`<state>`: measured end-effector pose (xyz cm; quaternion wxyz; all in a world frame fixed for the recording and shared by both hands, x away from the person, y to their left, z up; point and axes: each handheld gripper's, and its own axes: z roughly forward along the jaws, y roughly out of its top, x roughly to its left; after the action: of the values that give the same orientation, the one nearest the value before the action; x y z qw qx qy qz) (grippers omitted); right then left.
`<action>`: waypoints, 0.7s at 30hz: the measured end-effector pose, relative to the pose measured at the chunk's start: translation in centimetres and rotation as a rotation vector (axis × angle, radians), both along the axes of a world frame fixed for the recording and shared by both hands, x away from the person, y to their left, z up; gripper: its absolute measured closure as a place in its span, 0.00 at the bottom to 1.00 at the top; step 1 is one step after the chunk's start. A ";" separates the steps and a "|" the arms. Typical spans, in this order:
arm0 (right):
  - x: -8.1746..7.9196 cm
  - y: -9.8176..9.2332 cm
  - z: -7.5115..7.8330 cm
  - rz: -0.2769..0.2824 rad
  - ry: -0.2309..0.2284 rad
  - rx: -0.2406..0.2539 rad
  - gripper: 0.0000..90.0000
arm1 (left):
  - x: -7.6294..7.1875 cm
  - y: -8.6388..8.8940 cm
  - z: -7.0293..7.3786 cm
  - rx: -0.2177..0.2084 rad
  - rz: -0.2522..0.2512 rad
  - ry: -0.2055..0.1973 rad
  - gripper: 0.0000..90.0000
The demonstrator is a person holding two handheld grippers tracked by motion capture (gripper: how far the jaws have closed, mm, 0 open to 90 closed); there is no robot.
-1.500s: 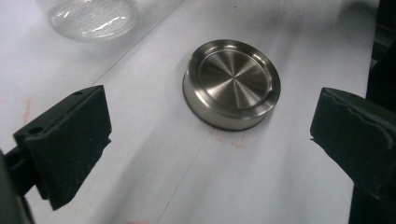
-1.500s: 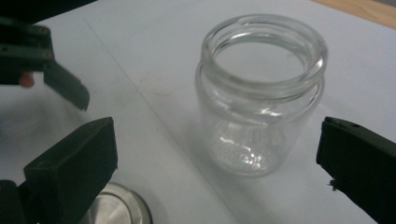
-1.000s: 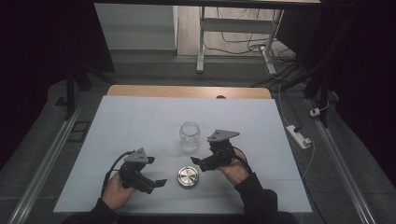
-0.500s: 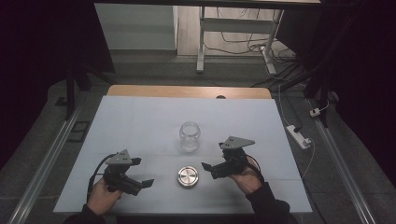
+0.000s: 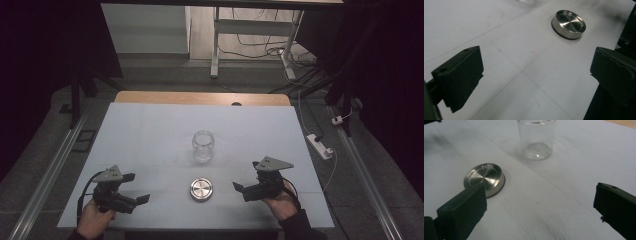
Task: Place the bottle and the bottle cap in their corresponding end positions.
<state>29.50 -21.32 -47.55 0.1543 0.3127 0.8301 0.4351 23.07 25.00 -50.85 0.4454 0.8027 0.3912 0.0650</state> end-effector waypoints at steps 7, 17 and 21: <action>-1.3 -2.1 0.0 -0.050 -0.013 -0.008 0.00 | -1.2 1.7 -0.2 0.025 0.064 0.002 0.00; -3.5 -6.2 -1.5 -0.171 0.032 -0.045 0.00 | -2.9 3.4 -1.0 0.088 0.145 0.026 0.00; -4.2 -7.6 -2.1 -0.218 0.063 -0.036 0.00 | -3.3 3.6 -1.5 0.133 0.167 0.042 0.00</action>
<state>25.27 -28.92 -49.67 0.1802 0.4120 0.8033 0.3906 19.74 28.59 -52.32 0.3757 0.7962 0.4610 0.1110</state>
